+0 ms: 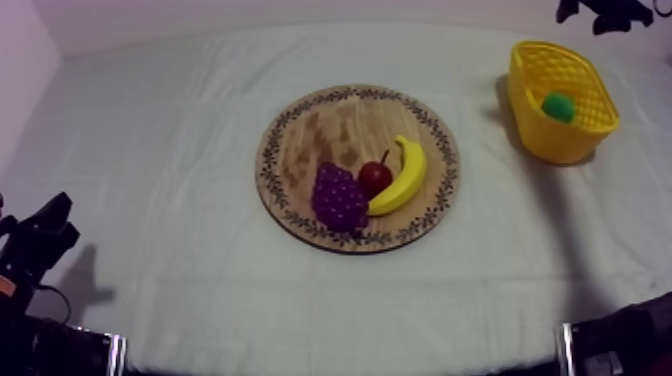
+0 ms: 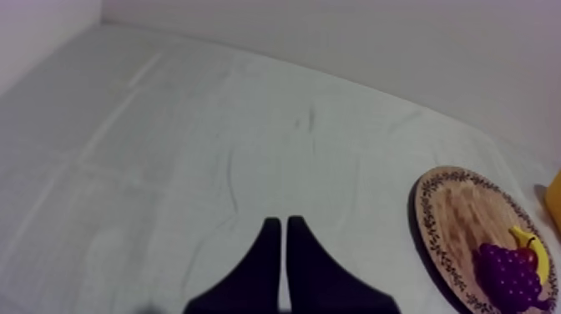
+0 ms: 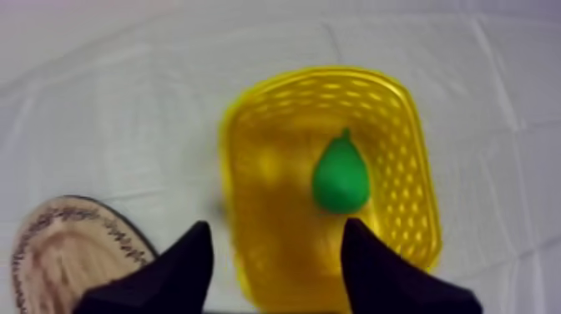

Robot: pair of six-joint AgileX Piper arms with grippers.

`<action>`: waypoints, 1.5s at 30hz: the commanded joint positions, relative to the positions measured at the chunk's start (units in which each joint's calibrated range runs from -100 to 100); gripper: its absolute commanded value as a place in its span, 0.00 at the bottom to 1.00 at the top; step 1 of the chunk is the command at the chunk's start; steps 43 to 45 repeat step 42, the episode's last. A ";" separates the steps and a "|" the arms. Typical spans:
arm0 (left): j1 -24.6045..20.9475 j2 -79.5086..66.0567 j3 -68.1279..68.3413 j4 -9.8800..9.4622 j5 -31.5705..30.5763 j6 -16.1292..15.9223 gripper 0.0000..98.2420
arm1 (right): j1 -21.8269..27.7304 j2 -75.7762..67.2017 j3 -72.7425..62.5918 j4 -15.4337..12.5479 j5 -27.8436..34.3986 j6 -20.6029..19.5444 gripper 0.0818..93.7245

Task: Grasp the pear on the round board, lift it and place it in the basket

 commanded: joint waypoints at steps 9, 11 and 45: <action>0.00 0.02 -0.02 0.01 0.00 -0.02 0.00 | -3.56 -41.92 37.01 -3.60 -19.01 -1.08 0.12; 0.00 0.02 -0.02 0.01 0.00 -0.02 0.00 | -3.48 -48.93 43.56 -4.96 -21.67 -0.26 0.06; 0.00 0.02 -0.02 0.01 0.00 0.00 0.00 | 1.06 -93.42 93.22 -13.98 -37.20 19.31 0.00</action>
